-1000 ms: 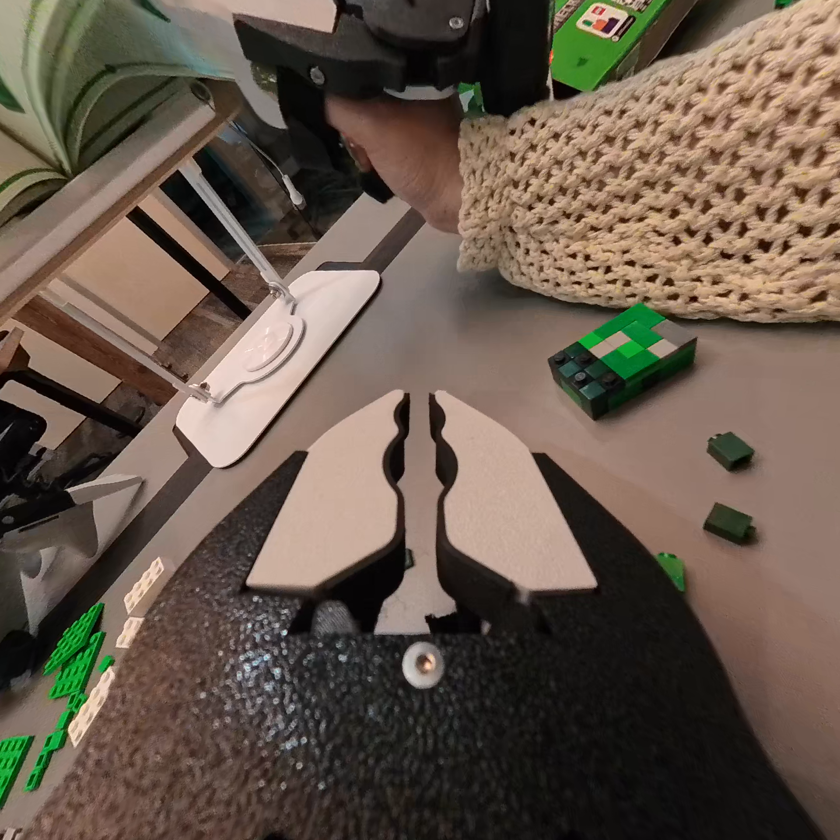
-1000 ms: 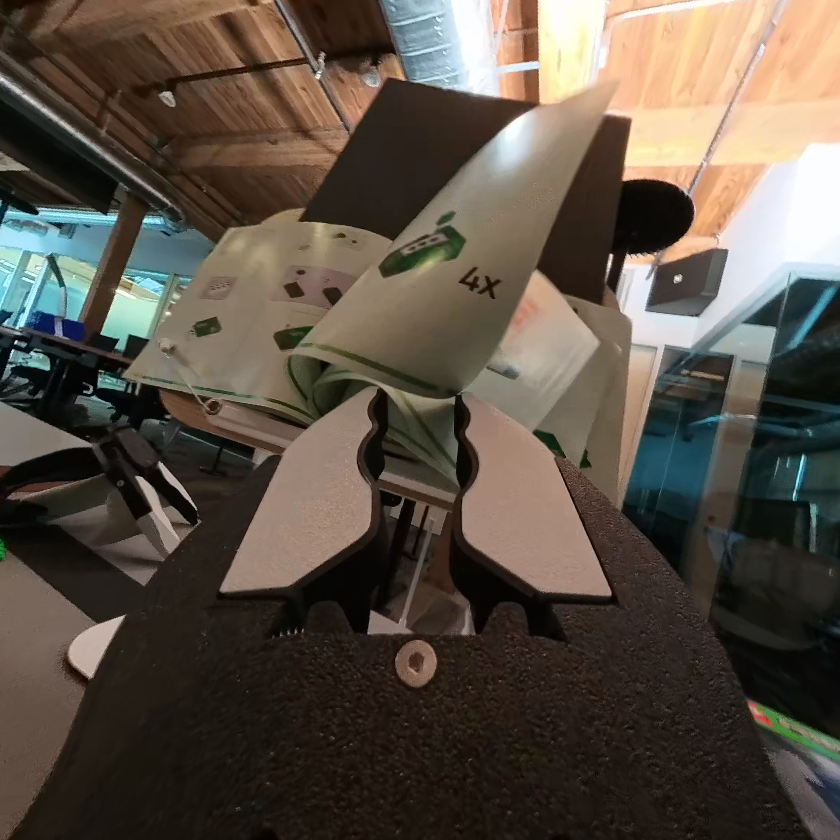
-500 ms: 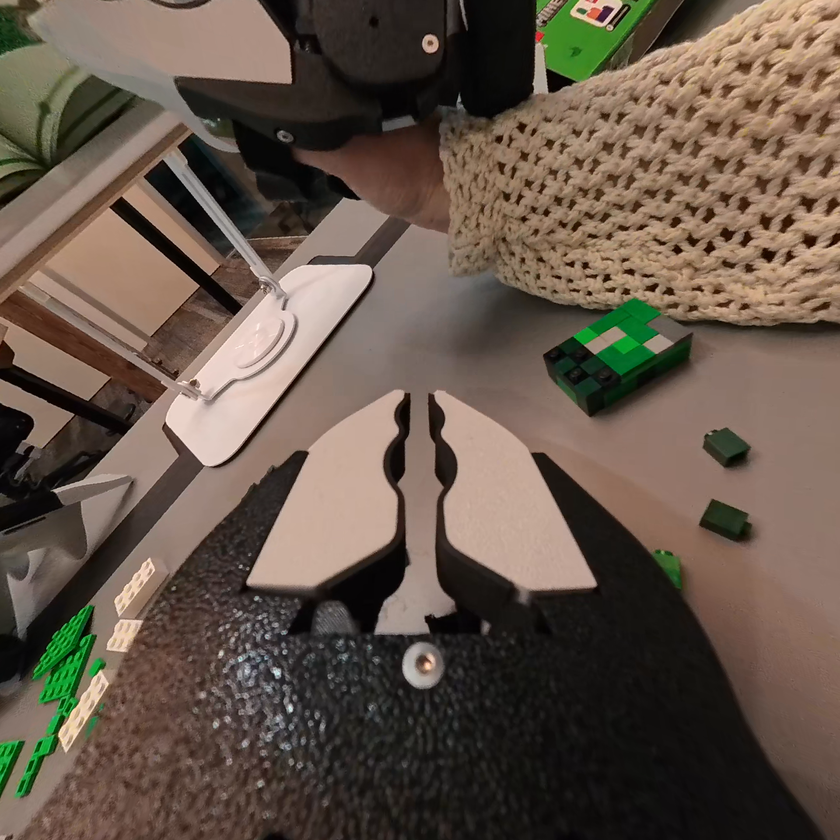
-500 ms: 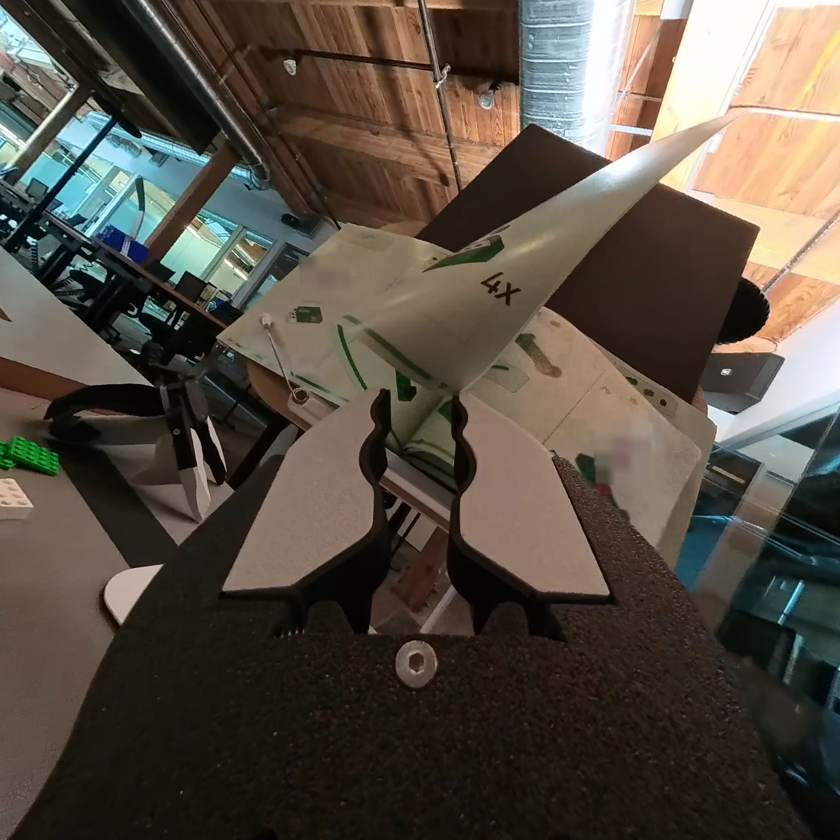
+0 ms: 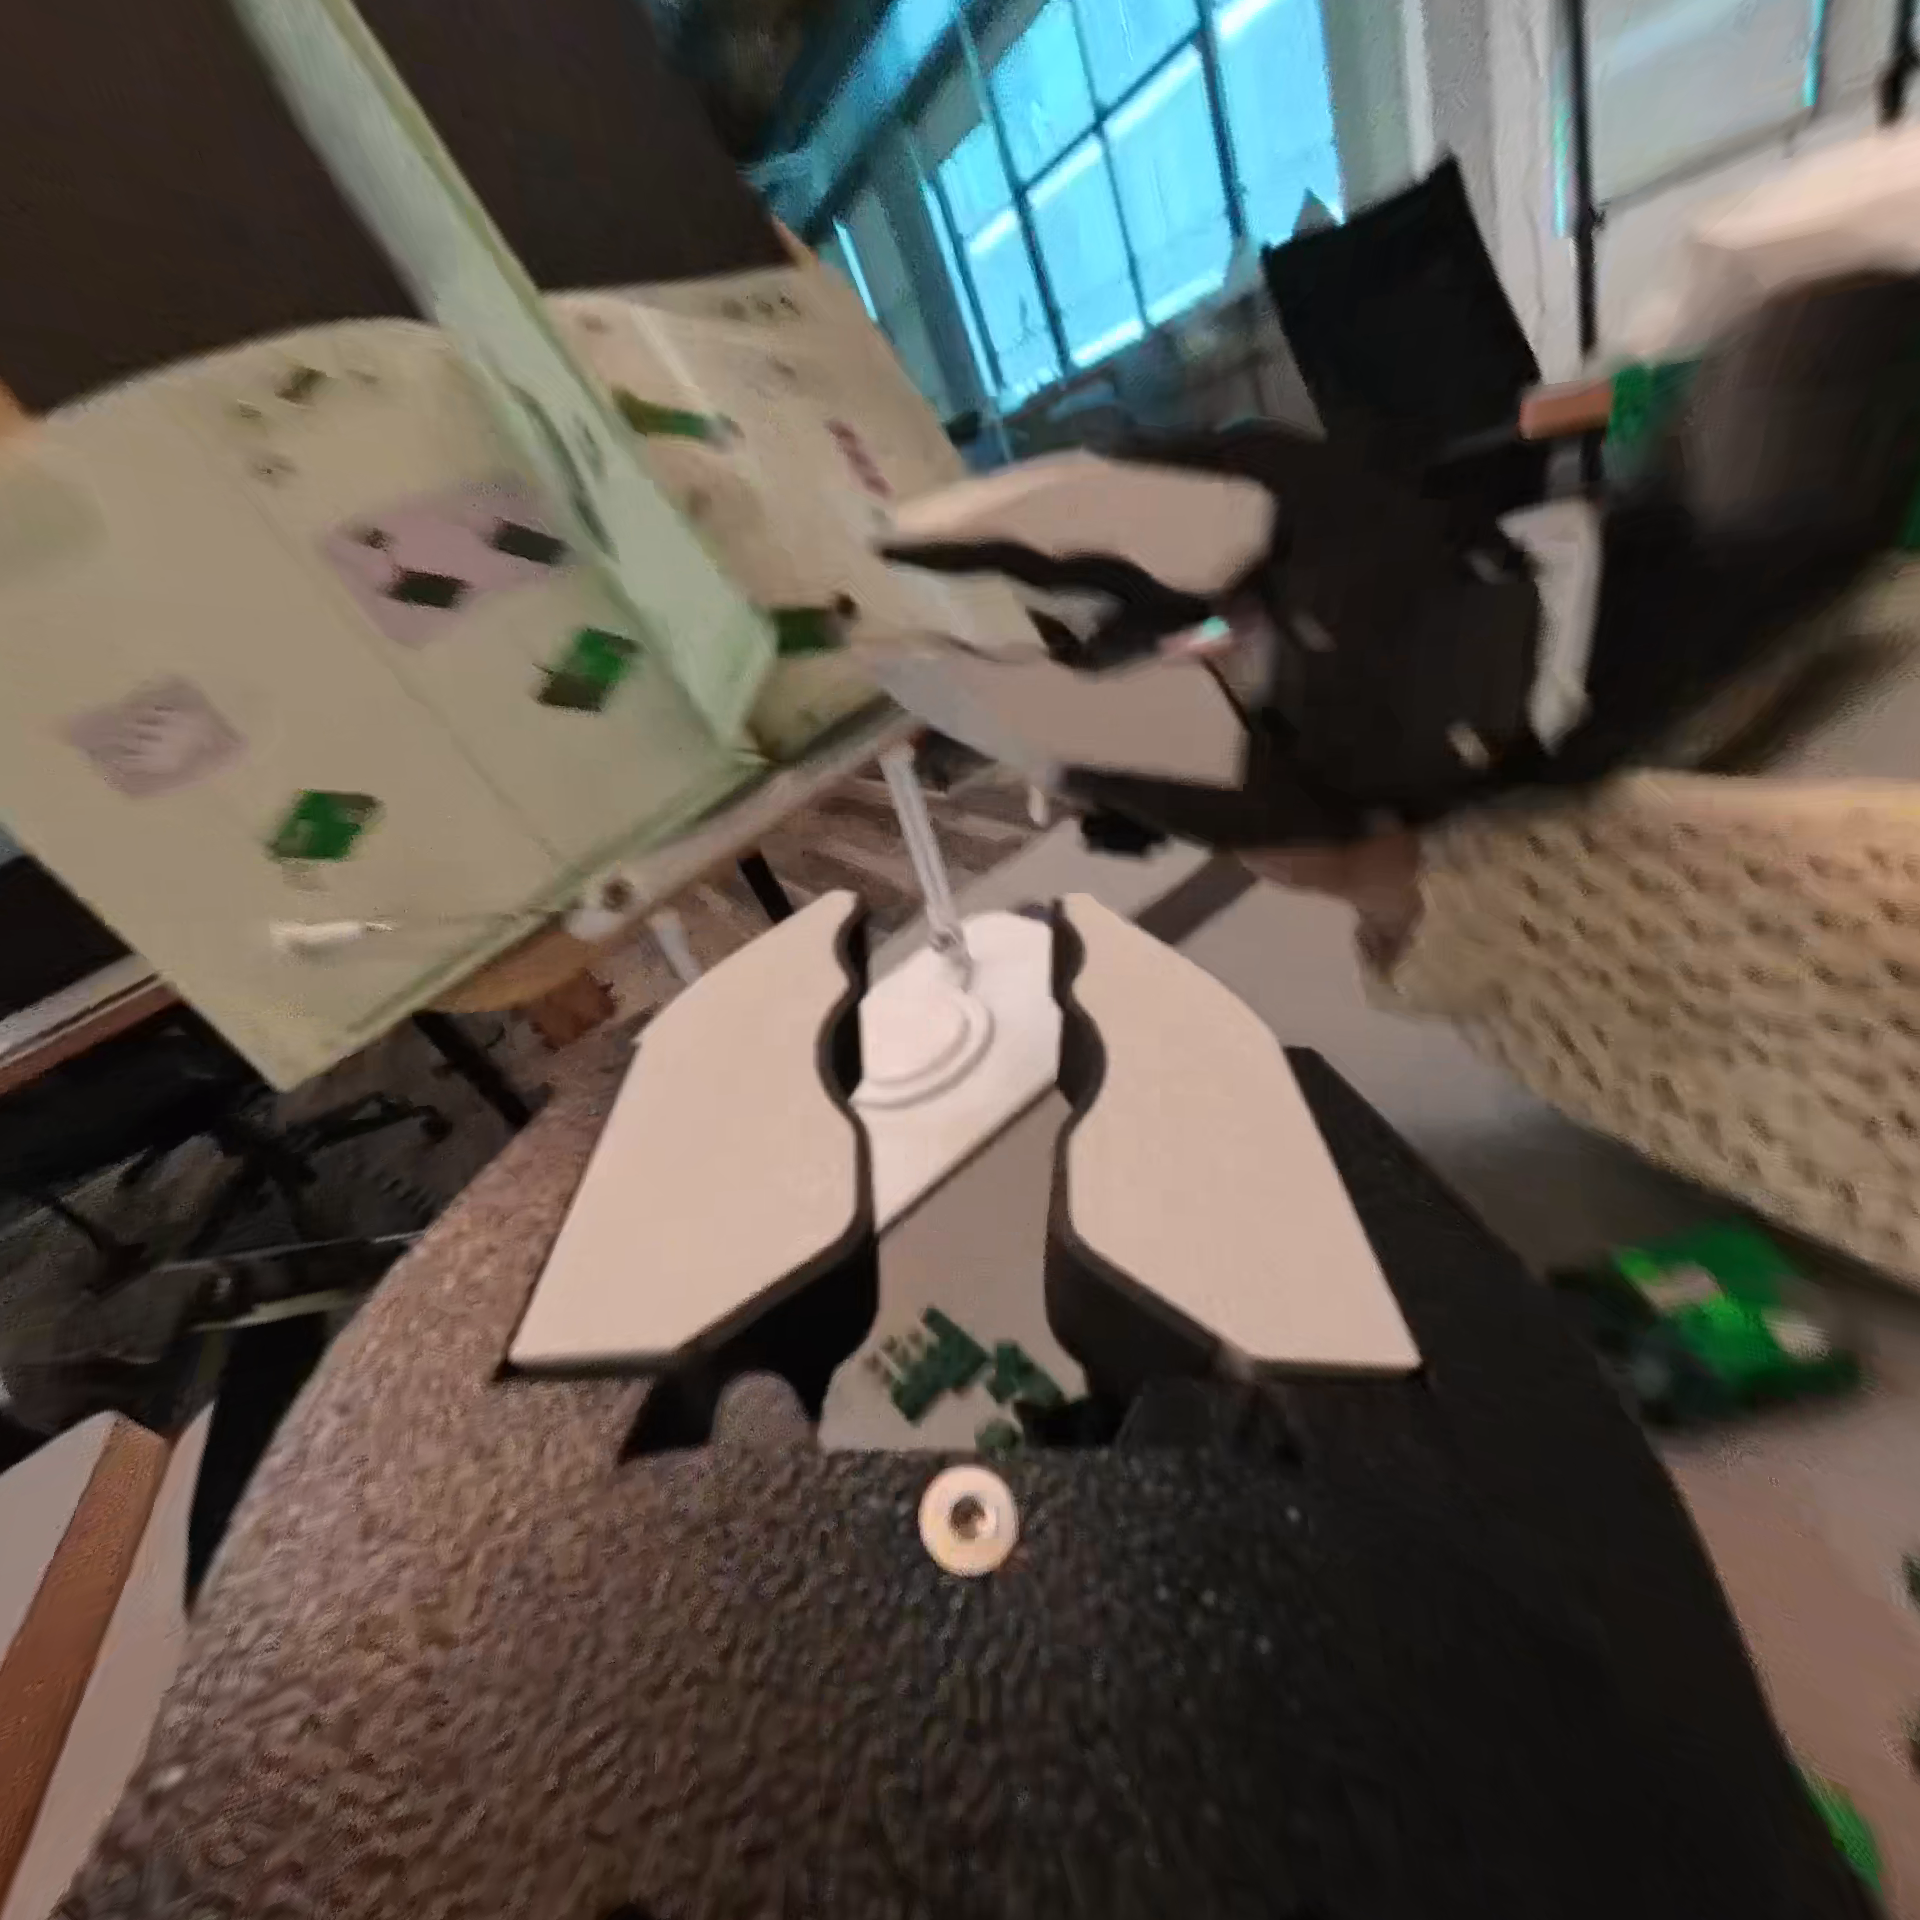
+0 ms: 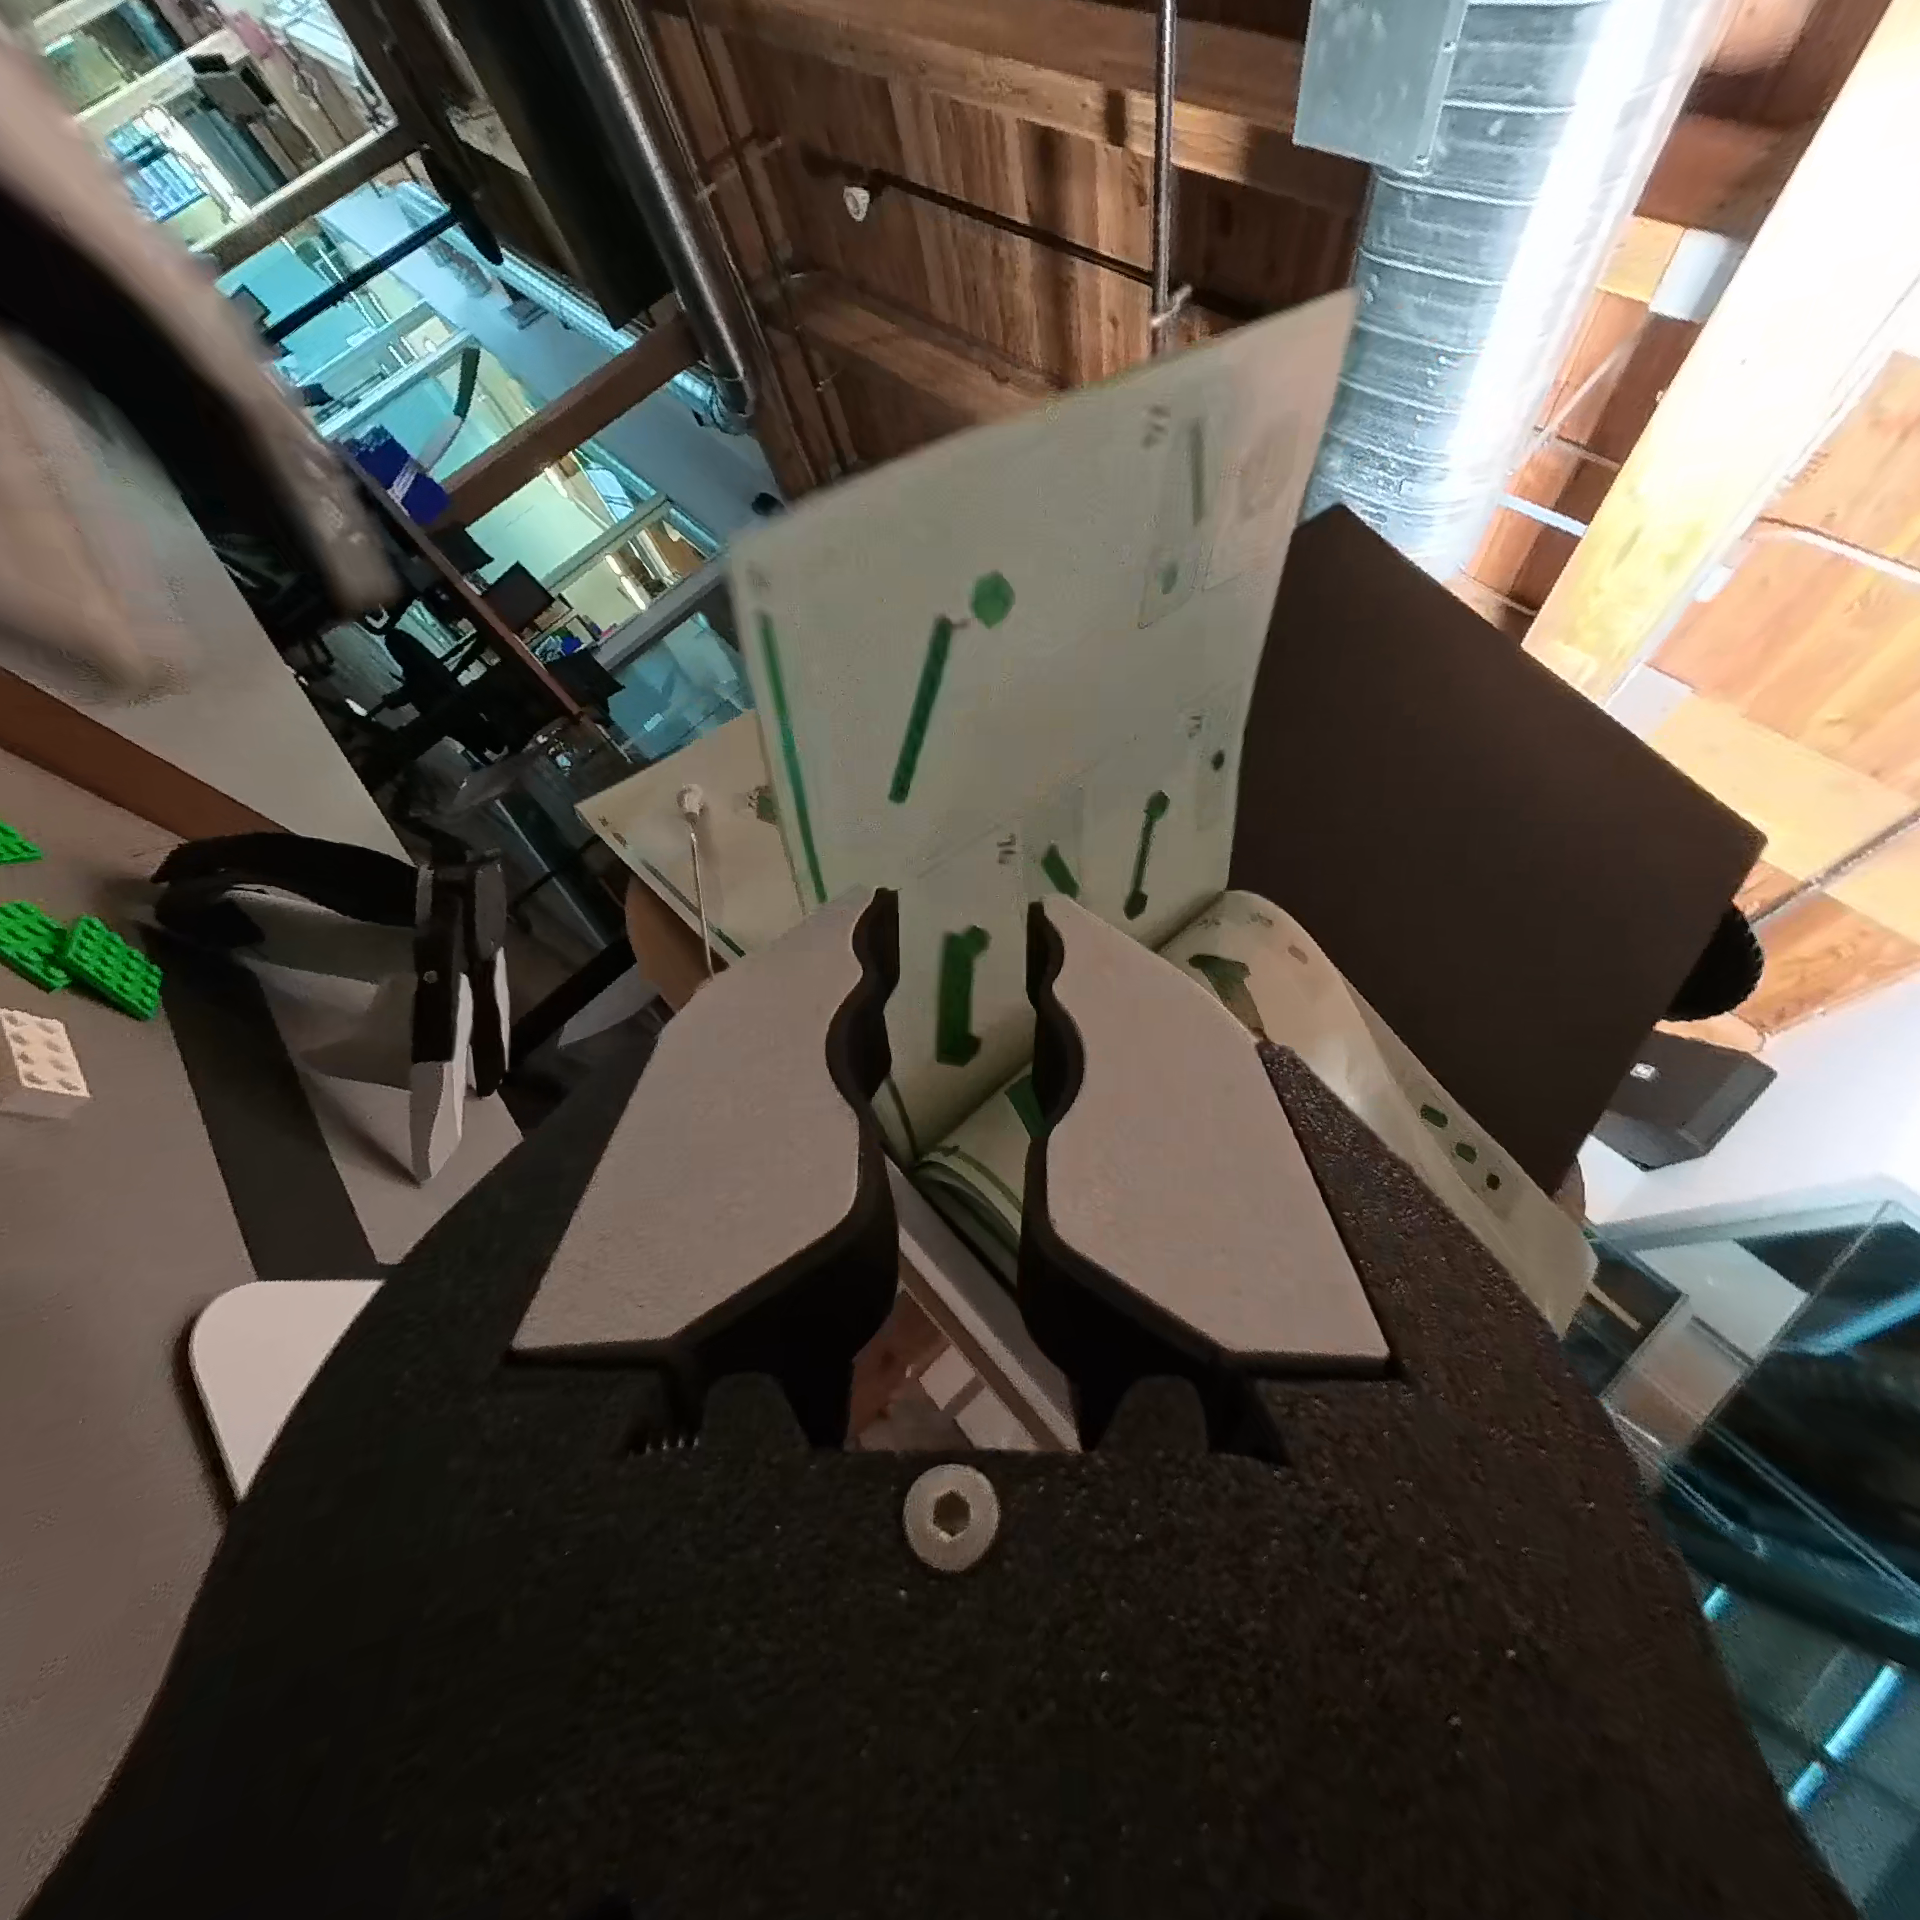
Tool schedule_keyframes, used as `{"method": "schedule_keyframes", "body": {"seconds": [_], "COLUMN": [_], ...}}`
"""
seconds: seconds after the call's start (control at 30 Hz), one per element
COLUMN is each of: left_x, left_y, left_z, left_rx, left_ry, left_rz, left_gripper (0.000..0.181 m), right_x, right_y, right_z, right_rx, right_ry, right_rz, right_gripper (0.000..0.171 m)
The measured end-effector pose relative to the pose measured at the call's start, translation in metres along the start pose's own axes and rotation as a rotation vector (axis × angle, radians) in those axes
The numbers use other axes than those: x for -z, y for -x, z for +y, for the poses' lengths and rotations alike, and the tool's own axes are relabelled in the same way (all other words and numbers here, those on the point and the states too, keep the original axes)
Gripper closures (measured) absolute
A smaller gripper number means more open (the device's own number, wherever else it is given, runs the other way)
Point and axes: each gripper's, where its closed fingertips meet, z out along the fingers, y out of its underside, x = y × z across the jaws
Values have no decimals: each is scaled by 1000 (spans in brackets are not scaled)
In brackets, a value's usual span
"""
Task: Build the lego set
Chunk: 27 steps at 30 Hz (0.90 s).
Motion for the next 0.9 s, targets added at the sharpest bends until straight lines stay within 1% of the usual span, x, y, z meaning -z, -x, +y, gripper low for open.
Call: {"method": "schedule_keyframes", "body": {"seconds": [0.03, 0.13, 0.2, 0.3, 0.33, 0.43, 0.5, 0.6, 0.67, 0.7, 0.83, 0.9], "left_x": [-5, -20, -31, -42, -43, -40, -36, -29, -28, -27, -27, -27], "left_y": [15, 61, 81, 86, 83, 76, 68, 60, 58, 56, 45, 40], "left_z": [-11, -31, -31, -27, -26, -24, -28, -43, -45, -46, -51, -53], "left_rx": [50, 220, 318, 477, 510, 546, 556, 634, 651, 649, 659, 650], "left_ry": [-16, -73, -102, -142, -153, -188, -227, -315, -336, -343, -367, -369], "left_rz": [-13, -55, -49, 60, 103, 170, 261, 407, 444, 461, 532, 552], "left_gripper": [137, 119, 119, 135, 143, 158, 167, 171, 173, 175, 177, 177], "right_x": [-1, -3, -4, -4, -4, -4, -4, -3, -3, -3, 0, 1], "right_y": [1, 6, 9, 12, 12, 9, 10, 7, 6, 8, 18, 20], "right_z": [-1, -4, -5, -4, -4, -5, -8, -15, -20, -23, -33, -36], "right_rx": [0, -1, 2, -7, -8, -13, -18, -31, -88, -135, -342, -383], "right_ry": [-2, -7, -5, -3, -3, -8, -16, -38, -51, -55, -47, -54], "right_rz": [-5, -25, -32, -40, -39, -36, -52, -87, -144, -201, -419, -456], "right_gripper": [149, 150, 150, 151, 151, 150, 150, 150, 148, 148, 134, 130]}}
